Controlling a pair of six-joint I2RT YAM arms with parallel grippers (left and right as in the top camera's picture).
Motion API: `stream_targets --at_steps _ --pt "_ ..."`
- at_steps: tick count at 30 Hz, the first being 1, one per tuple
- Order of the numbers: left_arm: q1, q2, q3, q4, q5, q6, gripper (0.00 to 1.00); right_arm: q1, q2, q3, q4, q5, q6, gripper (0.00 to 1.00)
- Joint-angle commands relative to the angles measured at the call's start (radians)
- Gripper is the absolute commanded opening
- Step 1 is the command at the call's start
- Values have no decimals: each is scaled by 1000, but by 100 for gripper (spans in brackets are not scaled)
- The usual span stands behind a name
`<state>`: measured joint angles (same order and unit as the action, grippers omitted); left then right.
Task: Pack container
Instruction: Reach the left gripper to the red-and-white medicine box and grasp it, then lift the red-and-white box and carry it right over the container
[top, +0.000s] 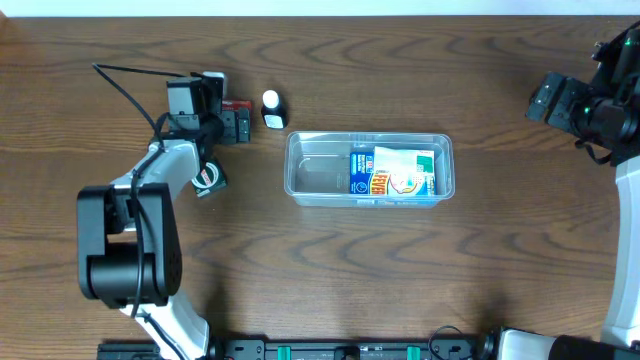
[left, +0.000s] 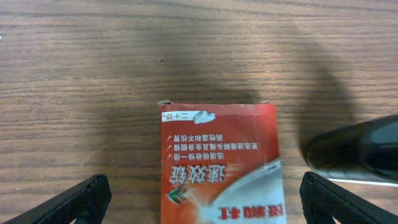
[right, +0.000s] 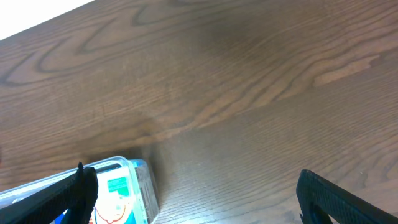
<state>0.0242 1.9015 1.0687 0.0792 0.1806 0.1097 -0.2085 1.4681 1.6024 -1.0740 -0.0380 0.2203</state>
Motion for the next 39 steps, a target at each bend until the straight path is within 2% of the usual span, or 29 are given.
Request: stream_targets --at_steps 1,22,24,31,39 --pt "-9 45 17 11 -14 14 98 -7 3 4 0 -7 11 99" --pt "-17 121 17 48 -14 13 99 -7 3 4 0 -7 11 99" --pt "-17 126 17 50 -14 14 96 -7 3 4 0 -7 11 99" --pt "-17 126 17 66 -14 13 66 -7 3 4 0 -7 11 99" --pt "-17 97 17 60 -14 13 64 -7 3 4 0 -7 11 99"
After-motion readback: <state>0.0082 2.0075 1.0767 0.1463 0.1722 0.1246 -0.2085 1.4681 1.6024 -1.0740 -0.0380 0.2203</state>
